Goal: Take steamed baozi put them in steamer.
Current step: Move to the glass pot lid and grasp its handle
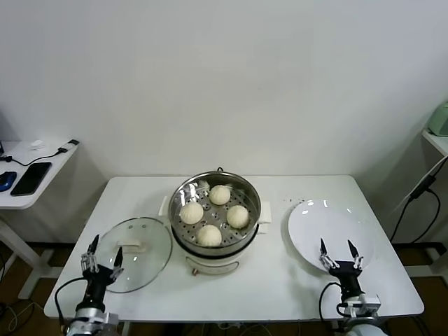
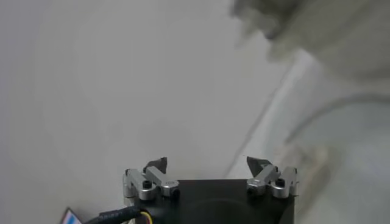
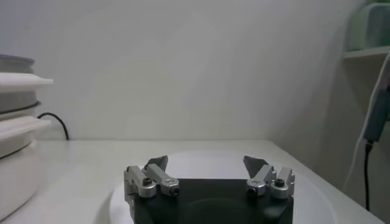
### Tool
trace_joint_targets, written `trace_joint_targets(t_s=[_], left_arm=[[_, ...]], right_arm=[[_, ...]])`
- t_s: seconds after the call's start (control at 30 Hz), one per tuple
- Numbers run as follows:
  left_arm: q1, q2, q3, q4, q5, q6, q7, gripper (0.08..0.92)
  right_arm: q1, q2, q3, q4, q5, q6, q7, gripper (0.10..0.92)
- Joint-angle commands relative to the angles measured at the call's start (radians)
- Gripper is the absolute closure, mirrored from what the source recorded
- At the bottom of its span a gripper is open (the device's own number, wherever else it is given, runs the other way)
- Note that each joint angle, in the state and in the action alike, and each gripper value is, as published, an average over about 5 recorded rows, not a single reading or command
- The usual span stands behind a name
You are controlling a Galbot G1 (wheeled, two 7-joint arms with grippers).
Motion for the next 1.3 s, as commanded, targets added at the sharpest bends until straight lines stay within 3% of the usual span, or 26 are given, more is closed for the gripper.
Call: trace_joint_targets(t_s=[0.03,0.5,1.07,1.3], left_arm=[[-0.020,0.040,0.008,0.169,0.356,0.046,-0.084,0.177],[-0.111,-0.023,0.042,0.195,0.453,0.135,-0.087,0.177],[-0.223,-0.040,0.086,0.229,0.448,0.208,-0.031,0.180],[-0.231,-0.046,0.088,0.270,0.452,0.221,-0.033,0.337]], right_arm=[[-0.013,0.030,0.025,0.002,-0.042,-0.004,0.015,0.203],[-0.022,0.031,0.042,0.017,-0.060,-0.011,0.025,0.203],[-0.014,0.034,0.037,0.012,-0.068,-0.019,0.020,0.202],[-0.015,0.032,0.035,0.009,-0.069,-0.019,0.019,0.203]])
